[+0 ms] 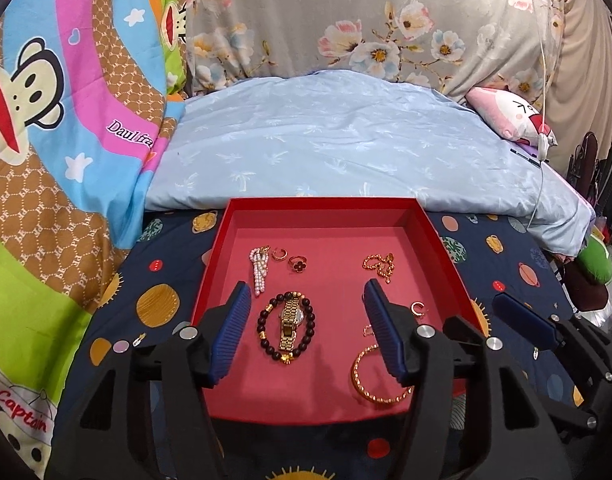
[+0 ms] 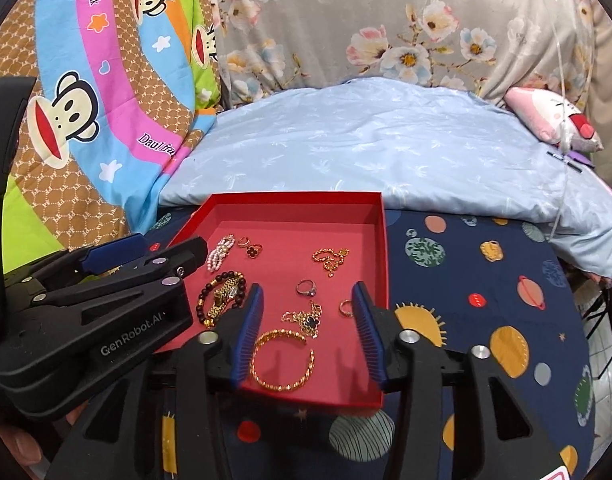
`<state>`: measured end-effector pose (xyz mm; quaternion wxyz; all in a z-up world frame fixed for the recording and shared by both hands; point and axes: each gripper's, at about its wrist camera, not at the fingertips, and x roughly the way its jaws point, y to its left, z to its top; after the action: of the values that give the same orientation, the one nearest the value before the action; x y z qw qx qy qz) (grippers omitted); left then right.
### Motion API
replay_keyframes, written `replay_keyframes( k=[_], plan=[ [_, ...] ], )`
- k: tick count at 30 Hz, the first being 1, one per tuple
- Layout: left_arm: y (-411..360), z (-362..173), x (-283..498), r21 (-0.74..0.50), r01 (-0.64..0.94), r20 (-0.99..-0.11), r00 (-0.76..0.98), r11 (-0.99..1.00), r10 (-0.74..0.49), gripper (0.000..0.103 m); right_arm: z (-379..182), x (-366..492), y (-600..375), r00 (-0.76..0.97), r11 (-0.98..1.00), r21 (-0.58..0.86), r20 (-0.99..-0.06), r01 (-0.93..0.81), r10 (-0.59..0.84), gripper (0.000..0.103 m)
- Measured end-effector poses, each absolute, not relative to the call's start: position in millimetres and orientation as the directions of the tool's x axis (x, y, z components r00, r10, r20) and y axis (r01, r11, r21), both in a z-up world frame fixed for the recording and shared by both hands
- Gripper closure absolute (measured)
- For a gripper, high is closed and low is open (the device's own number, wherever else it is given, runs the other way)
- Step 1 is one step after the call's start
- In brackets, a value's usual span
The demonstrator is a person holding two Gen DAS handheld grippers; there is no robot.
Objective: Organize jewelry
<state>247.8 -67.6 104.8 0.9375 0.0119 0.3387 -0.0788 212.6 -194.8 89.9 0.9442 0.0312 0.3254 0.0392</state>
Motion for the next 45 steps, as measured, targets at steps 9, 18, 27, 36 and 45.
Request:
replay_keyframes(
  k=[9,18,27,36,45],
  plan=[
    [-56.5,105.2,210.5,-0.010,0.099,-0.618,0.781,0.995,-0.084,0.034,86.1,179.9,-193.9,0.799,0.998,0.069,-0.600,-0.003,0.044,0.036],
    [-42.8,96.1,183.7,0.029,0.032,-0.589,0.808,0.999,-0.009,0.024,72.9,161.4,-199.2,0.798,0.997,0.056,-0.602,0.054,-0.009,0.025],
    [-32.2,75.8,178.7,0.027,-0.048,-0.550,0.833,0.998,0.055,0.014,56.9,156.0,-203.4,0.820,0.994,0.022,-0.567,0.108,-0.077,0.017],
    [-25.1,44.7,182.1,0.043,-0.096,-0.545,0.832,0.994,0.104,0.013,38.3,160.2,-197.5,0.809,0.995,0.003,-0.582,0.099,-0.078,0.017],
    [-30.3,41.0,182.5,0.053,-0.078,-0.557,0.825,0.996,0.094,0.009,36.1,161.0,-196.2,0.804,0.995,-0.009,-0.589,0.102,-0.088,0.017]
  ],
)
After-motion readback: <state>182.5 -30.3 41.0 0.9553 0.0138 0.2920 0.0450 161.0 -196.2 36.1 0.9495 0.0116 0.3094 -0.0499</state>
